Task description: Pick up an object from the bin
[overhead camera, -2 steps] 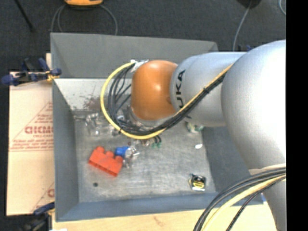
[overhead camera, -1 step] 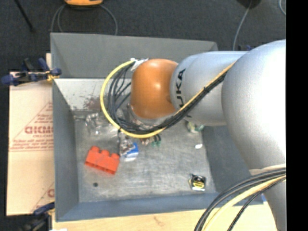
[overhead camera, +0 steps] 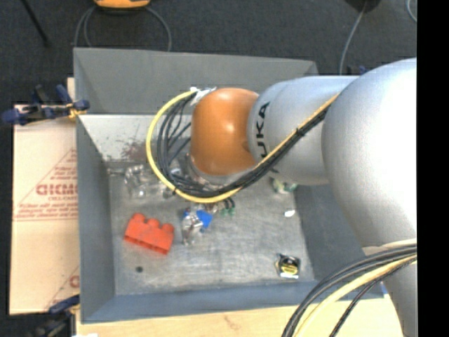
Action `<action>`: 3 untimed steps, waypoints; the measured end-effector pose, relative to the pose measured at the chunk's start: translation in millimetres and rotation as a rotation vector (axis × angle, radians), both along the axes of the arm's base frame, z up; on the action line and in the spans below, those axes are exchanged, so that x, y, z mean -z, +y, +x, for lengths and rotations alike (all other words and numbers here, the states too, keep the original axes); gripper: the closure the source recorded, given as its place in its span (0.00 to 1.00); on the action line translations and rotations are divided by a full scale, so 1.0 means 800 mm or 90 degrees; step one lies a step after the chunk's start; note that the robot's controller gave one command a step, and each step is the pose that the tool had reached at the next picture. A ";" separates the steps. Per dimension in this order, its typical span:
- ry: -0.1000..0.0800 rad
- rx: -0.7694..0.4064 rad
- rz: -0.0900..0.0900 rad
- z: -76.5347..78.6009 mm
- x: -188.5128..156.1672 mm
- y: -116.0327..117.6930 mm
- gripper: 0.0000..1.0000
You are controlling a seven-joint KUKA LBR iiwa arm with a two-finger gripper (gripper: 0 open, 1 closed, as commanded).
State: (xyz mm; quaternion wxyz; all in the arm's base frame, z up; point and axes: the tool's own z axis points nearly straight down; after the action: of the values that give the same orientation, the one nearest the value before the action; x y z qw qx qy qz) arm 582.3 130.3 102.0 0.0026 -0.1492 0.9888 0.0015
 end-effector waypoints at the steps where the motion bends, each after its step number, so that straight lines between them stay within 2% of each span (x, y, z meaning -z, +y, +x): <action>1: 0.002 -0.148 -0.005 -0.035 -0.025 -0.115 0.00; 2: -0.002 -0.272 -0.004 0.021 0.033 -0.054 0.00; 3: -0.008 -0.268 -0.001 0.023 0.029 -0.052 1.00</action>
Offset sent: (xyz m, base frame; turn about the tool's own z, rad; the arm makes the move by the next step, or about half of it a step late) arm -0.0289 -0.0879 0.0197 -0.2392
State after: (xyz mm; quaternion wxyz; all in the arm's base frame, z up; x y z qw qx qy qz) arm 600.6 88.4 78.4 0.0083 -0.3524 0.9358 0.0002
